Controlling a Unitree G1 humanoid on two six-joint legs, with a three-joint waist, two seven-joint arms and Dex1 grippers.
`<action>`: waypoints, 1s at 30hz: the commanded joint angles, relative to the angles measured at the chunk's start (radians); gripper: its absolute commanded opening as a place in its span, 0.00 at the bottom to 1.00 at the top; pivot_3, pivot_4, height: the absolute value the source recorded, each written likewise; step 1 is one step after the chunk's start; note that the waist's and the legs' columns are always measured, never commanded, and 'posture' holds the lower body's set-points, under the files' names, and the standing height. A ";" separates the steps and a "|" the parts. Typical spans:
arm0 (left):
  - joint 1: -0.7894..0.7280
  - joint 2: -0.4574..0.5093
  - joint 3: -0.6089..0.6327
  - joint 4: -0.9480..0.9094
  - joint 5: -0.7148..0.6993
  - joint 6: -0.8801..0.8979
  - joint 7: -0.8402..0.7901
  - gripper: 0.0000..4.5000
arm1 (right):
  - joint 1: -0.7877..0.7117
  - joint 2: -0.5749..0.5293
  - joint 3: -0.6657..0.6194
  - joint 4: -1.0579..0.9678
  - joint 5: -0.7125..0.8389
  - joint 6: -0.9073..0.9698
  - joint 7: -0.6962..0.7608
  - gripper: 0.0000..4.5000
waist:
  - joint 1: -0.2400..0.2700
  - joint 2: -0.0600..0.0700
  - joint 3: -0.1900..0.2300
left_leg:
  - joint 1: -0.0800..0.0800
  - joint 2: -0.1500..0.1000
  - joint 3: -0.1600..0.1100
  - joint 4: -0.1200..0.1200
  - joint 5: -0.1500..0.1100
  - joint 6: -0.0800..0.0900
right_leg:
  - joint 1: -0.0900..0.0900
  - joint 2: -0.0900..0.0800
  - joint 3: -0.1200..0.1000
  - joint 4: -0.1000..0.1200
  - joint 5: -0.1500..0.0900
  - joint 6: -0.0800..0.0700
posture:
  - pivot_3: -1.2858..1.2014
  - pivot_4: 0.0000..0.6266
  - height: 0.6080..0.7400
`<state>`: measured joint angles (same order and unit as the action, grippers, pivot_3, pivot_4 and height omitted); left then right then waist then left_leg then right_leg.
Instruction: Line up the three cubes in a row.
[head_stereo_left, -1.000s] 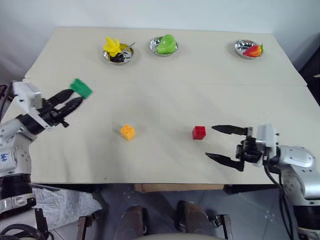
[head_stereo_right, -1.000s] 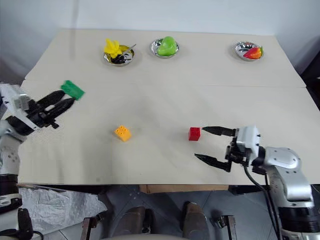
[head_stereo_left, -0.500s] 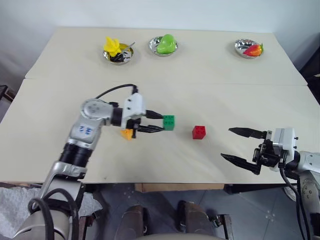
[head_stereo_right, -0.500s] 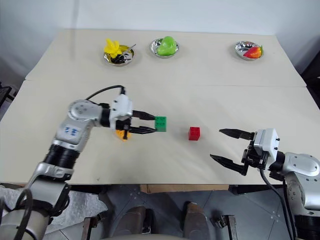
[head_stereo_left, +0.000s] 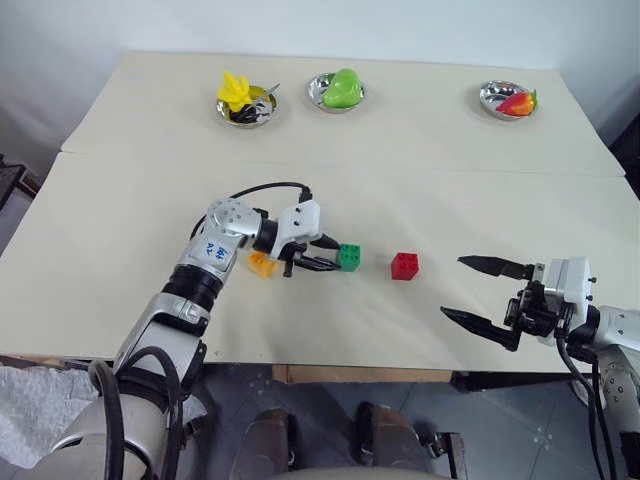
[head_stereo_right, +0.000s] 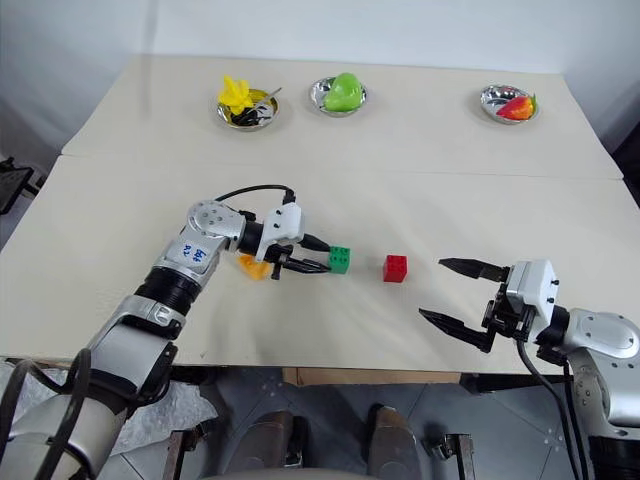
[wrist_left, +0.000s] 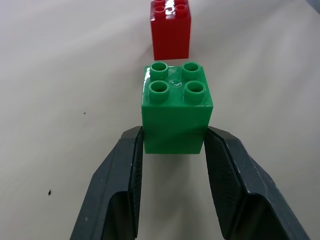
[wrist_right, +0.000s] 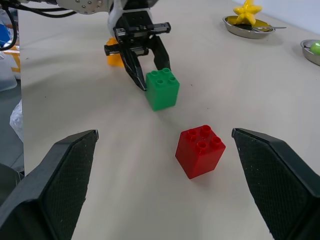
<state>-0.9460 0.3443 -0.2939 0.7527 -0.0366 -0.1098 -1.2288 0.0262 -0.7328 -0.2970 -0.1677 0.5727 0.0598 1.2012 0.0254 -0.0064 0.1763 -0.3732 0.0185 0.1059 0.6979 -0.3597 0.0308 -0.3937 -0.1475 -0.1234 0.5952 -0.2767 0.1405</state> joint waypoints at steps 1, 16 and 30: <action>-0.016 -0.001 0.003 0.014 0.006 -0.015 -0.040 0.32 | 0.003 -0.011 -0.008 0.013 0.007 -0.003 0.018 1.00 | -0.001 0.000 0.000 | 0.000 0.000 0.000 0.000 0.000 0.000 | 0.000 0.000 0.000 0.000 0.000 0.000 | 0.52 0.24 1.00; -0.022 0.005 0.008 0.021 0.028 0.020 -0.074 0.54 | -0.029 -0.010 0.003 0.058 -0.014 -0.012 0.035 1.00 | -0.002 0.000 0.000 | 0.000 0.000 0.000 0.000 0.000 0.000 | 0.000 0.000 0.000 0.000 0.000 0.000 | 0.52 0.24 1.00; -0.103 0.054 0.147 0.009 -0.081 -0.057 -0.179 0.92 | -0.098 0.006 0.061 0.106 -0.035 -0.020 0.057 1.00 | -0.004 0.000 0.000 | -0.001 0.000 -0.001 0.001 0.000 0.000 | 0.000 0.000 -0.001 0.000 0.000 0.000 | 0.52 0.24 1.00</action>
<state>-1.0322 0.3677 -0.1920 0.8006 -0.0590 -0.1827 -1.3532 -0.0549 -0.7330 -0.2384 -0.0645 0.5443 0.0606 1.2546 0.0216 -0.0065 0.1763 -0.3742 0.0186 0.1055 0.6990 -0.3597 0.0309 -0.3940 -0.1476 -0.1242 0.5953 -0.2765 0.1407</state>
